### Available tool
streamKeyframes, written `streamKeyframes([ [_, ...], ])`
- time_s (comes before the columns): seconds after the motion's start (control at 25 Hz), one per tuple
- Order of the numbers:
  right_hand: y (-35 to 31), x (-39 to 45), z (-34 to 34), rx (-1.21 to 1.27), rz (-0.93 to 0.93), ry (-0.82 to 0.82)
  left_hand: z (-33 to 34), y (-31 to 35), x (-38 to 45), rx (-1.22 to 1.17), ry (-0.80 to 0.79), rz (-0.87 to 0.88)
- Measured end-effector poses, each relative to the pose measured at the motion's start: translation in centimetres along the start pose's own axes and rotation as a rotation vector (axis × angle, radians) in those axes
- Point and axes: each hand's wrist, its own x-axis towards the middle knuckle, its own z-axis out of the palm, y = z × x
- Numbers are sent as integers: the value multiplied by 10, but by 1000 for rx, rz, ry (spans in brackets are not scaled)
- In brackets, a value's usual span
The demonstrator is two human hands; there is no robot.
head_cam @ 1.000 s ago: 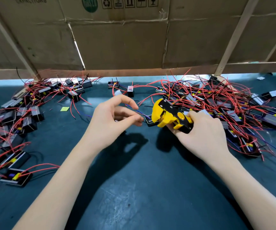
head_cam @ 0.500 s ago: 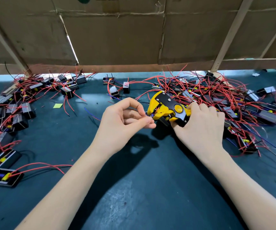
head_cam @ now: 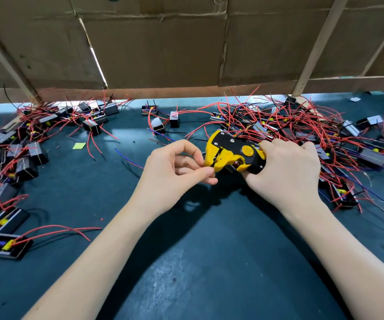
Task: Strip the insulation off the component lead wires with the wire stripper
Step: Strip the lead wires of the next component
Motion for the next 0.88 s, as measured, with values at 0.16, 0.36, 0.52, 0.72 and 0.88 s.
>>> streamKeyframes([
  [0.16, 0, 1, -3, 29, -42, -23, -1, -1, 1, 11, -25, -2],
  [0.36, 0, 3, -3, -19, -30, -63, -3, 0, 1, 34, -49, 33],
  [0.52, -2, 2, 0, -34, 41, -94, -6, 1, 1, 28, -72, 56],
  [0.72, 5, 2, 3, 95, 27, -23, -11, 4, 1, 125, -73, 124],
  [0.88, 9, 5, 4, 208, 156, -50, -42, 10, 2, 554, -107, 157],
])
